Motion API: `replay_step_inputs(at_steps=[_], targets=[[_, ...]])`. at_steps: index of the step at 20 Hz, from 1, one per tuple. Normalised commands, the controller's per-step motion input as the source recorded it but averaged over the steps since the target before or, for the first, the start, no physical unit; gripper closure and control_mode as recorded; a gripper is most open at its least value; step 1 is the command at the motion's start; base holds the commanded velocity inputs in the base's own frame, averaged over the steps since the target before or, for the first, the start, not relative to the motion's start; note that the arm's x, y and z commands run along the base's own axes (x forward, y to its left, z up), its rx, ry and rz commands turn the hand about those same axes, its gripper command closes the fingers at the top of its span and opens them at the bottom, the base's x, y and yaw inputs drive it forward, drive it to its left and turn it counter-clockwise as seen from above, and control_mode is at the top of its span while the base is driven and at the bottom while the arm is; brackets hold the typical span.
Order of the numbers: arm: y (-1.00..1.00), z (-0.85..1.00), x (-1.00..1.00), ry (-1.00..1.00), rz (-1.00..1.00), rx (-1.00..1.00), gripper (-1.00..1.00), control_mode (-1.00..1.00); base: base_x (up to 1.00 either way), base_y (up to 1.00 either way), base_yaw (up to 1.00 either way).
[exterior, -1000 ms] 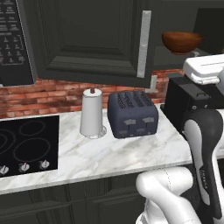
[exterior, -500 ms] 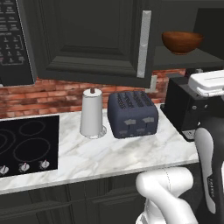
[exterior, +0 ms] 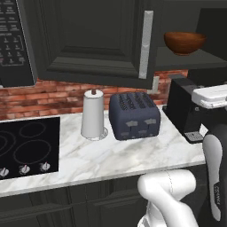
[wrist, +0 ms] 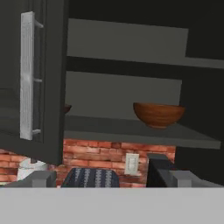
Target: Move the bowls from the cabinet to the plates on the dining table.
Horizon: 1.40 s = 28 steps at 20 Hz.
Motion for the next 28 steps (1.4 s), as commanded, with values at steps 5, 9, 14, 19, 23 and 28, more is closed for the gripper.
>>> replay_step_inputs(at_steps=[5,9,14,19,23,28], targets=[[-0.27,-0.03,0.47,0.12,0.00,0.00,-1.00,-1.00,0.00,0.00,0.00],[-0.23,-0.01,0.60,0.13,0.00,0.00,-1.00,-1.00,0.00,0.00,0.00],[-0.02,-0.10,0.31,0.16,0.00,0.00,-1.00,-1.00,0.00,0.00,0.00],[0.00,-0.11,0.02,0.13,0.00,0.05,-1.00,-1.00,0.00,0.00,0.00],[-0.01,-0.06,-0.04,0.07,0.03,0.15,-1.00,-1.00,0.00,0.00,0.00],[-0.03,-0.01,-0.07,0.04,0.06,0.23,-1.00,-1.00,0.00,0.00,0.00]])
